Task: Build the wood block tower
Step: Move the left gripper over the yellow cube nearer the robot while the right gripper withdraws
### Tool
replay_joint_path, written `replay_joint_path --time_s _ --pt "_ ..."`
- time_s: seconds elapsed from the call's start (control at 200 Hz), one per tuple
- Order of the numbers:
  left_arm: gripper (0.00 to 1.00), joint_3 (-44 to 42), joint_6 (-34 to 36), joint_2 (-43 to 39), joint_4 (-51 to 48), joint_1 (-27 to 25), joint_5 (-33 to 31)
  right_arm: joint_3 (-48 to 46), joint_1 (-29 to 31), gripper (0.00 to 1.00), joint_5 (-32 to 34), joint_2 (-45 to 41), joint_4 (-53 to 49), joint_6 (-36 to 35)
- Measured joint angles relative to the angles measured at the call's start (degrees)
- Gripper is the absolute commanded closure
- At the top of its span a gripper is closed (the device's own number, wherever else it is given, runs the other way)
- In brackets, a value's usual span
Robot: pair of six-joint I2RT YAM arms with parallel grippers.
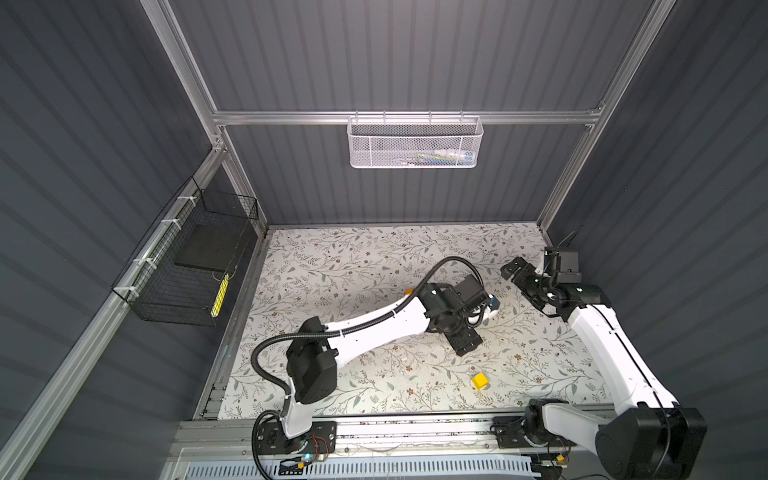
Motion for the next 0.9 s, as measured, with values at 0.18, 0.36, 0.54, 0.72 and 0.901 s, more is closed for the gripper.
replay_joint_path --time_s 0.18,0.36,0.54,0.72,0.901 --pt "0.25 2.73 1.03 3.93 -1.97 -2.19 -1.03 -2.16 -4.37 0.01 -1.86 0.24 1.38 2.25" --pt "0.25 5.46 1.18 7.82 -2.56 -3.72 -1.14 -4.28 -7.69 0.01 -4.72 0.39 3.78 4.9" --pt "0.25 8.0 1.14 11.98 -3.32 -5.53 -0.87 -5.7 -9.57 0.01 -5.27 -0.72 5.2 7.26" --pt "0.28 8.98 0.94 14.58 -3.93 -7.34 0.44 -7.58 -10.51 0.01 -5.03 -5.18 7.04 9.25" --pt "0.33 11.87 0.76 17.53 -5.25 -8.98 1.53 -8.76 -10.84 0.01 -4.85 -6.71 8.7 10.95"
